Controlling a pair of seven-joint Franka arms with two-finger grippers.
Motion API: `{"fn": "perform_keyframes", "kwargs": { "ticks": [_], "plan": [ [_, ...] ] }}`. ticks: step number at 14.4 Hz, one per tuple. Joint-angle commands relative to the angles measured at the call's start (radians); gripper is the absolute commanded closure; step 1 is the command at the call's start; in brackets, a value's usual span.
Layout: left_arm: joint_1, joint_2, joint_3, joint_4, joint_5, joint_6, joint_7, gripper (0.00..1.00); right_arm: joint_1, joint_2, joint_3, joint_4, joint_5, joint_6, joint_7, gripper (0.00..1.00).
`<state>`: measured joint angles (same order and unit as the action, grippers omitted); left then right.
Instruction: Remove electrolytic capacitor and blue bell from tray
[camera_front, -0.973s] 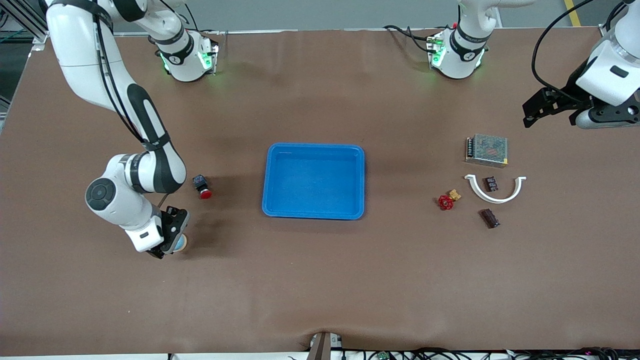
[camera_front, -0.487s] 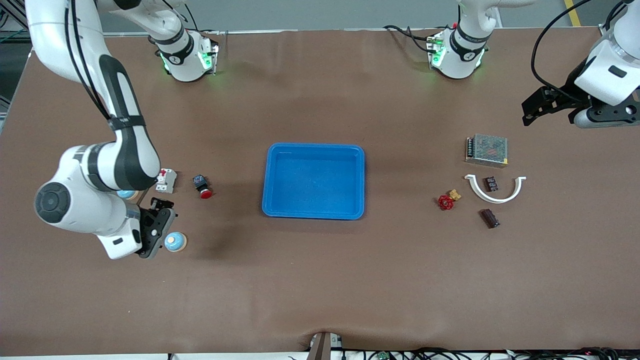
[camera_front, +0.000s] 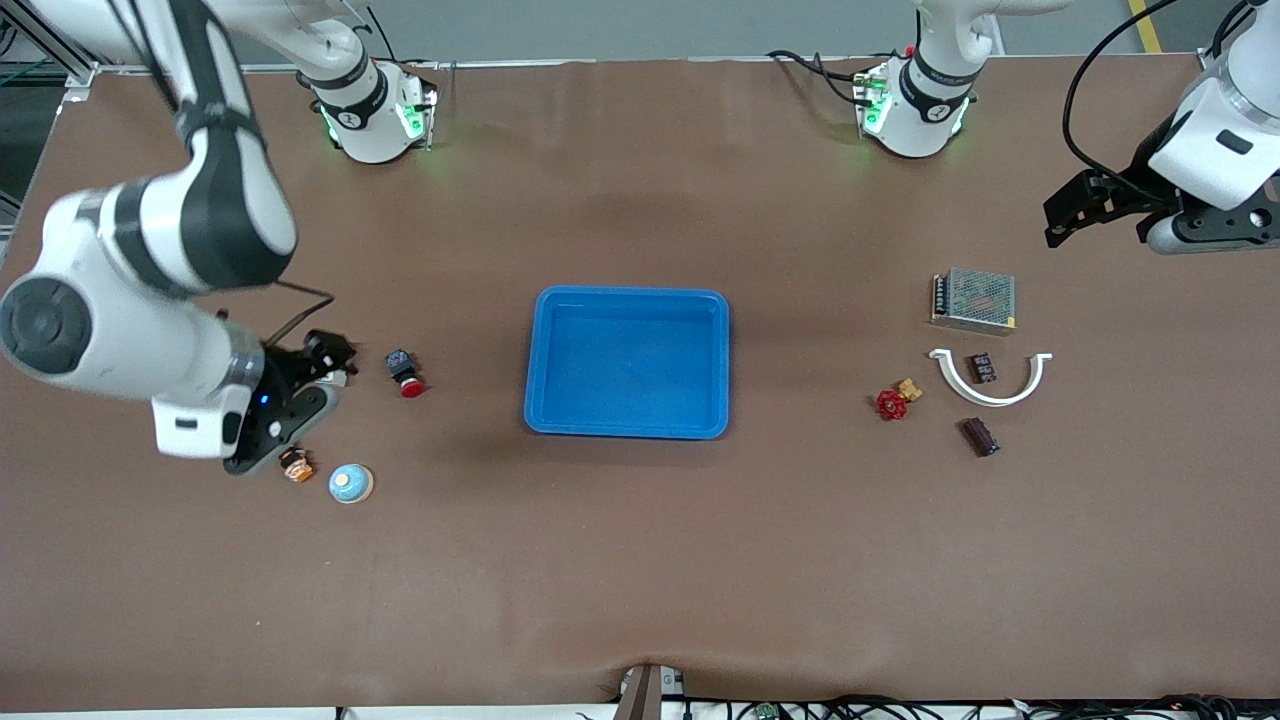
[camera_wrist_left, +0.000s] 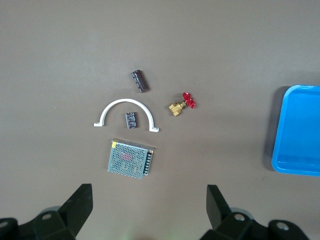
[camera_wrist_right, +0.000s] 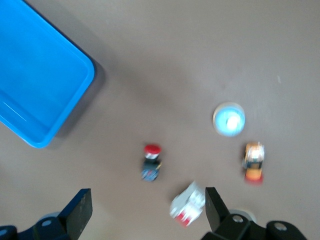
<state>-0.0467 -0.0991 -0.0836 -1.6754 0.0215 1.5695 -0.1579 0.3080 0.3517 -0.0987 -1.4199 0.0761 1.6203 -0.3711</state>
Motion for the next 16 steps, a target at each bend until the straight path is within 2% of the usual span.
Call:
{"fn": "perform_keyframes", "kwargs": {
  "ticks": [1, 4, 7, 9, 11, 16],
  "plan": [
    [0.005, -0.007, -0.002, 0.013, 0.001, -0.02, 0.011, 0.0, 0.049, -0.115, 0.002, -0.027, -0.05, -0.089, 0.311, 0.0],
    [0.005, -0.011, -0.002, 0.013, 0.001, -0.029, 0.017, 0.0, 0.04, -0.239, -0.003, -0.065, -0.056, -0.14, 0.42, 0.0],
    [0.005, -0.011, -0.004, 0.013, 0.001, -0.031, 0.014, 0.0, 0.008, -0.411, -0.006, -0.198, -0.094, -0.128, 0.425, 0.0],
    [0.005, -0.011, -0.004, 0.013, 0.001, -0.031, 0.017, 0.0, -0.053, -0.494, -0.007, -0.26, -0.098, -0.129, 0.423, 0.0],
    [0.005, -0.01, -0.004, 0.013, 0.001, -0.029, 0.017, 0.0, -0.114, -0.528, -0.006, -0.281, -0.098, -0.129, 0.419, 0.0],
    [0.005, -0.01, -0.007, 0.013, 0.001, -0.029, 0.017, 0.0, -0.237, -0.513, -0.009, -0.272, -0.088, -0.065, 0.399, 0.0]
  ]
}}
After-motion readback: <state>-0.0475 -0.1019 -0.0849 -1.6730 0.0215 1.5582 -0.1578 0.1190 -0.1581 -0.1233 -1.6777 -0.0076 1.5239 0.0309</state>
